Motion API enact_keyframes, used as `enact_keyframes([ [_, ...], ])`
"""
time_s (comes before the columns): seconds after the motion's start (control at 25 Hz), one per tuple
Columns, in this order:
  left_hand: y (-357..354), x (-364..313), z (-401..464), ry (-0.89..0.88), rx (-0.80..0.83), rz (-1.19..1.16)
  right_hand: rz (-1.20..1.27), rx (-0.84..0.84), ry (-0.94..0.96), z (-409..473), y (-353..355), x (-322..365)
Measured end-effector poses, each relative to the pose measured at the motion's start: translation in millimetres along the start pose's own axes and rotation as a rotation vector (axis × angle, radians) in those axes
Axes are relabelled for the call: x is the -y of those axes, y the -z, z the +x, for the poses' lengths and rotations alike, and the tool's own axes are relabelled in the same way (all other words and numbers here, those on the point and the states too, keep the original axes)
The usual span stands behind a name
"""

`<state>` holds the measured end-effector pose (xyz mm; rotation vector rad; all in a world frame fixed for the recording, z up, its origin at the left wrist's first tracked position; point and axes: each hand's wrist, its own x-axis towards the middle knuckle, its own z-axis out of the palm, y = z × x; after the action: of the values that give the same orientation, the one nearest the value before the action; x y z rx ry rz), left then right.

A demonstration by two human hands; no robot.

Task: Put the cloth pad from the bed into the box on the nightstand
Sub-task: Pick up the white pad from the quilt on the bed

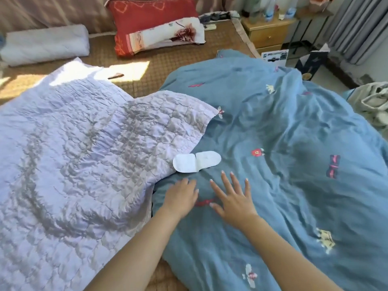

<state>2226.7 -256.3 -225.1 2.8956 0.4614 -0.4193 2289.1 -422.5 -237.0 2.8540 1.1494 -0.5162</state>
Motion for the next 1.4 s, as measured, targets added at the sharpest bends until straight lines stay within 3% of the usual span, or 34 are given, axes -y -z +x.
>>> enact_keyframes([
  [0.2, -33.7, 30.1, 84.4, 0.009, -0.331, -0.147, 0.048, 0.049, -0.057, 54.1, -71.4, -20.4],
  [0.28, -39.3, 41.7, 104.2, 0.152, -0.329, -0.256, 0.054, 0.033, -0.061, 62.3, -81.0, -22.9],
  [0.4, -39.1, 48.0, 127.0, 0.485, -0.300, -0.665, 0.053, -0.004, -0.061, 58.2, -84.5, -21.0],
  [0.48, -33.7, 52.4, 135.0, 0.587, -0.236, -0.867, 0.074, 0.001, -0.066, 55.4, -85.2, -20.0],
  [0.6, -26.5, 52.0, 135.3, 0.541, -0.065, -0.997, 0.061, -0.001, -0.058, 57.0, -88.3, -19.3],
  [0.76, -10.1, 33.5, 125.1, 0.379, -0.245, -1.138, 0.051, 0.018, -0.062, 58.0, -93.1, -23.8],
  [0.84, -0.4, 26.1, 116.2, 0.341, -0.241, -1.216, 0.063, 0.033, -0.066, 58.7, -92.8, -23.2],
  [0.92, 7.2, 23.3, 103.8, 0.292, -0.138, -1.186, 0.077, 0.044, -0.041, 58.7, -87.8, -24.4],
  [1.04, 26.3, 24.4, 81.2, 0.206, 0.020, -1.064, 0.340, 0.095, -0.069, 61.9, -57.8, -31.7],
  [1.16, 50.3, 18.8, 54.0, 0.110, 0.054, -0.843, 0.545, -0.024, -0.073, 57.7, -2.3, -36.8],
  [1.28, 83.5, 10.1, 12.8, 0.033, 0.080, -0.695, 0.561, -0.098, 0.073, 38.2, 63.5, -18.7],
  [1.4, 124.1, 6.1, -43.7, 0.009, 0.047, -0.691, 0.463, -0.005, 0.236, 6.8, 119.4, 11.3],
])
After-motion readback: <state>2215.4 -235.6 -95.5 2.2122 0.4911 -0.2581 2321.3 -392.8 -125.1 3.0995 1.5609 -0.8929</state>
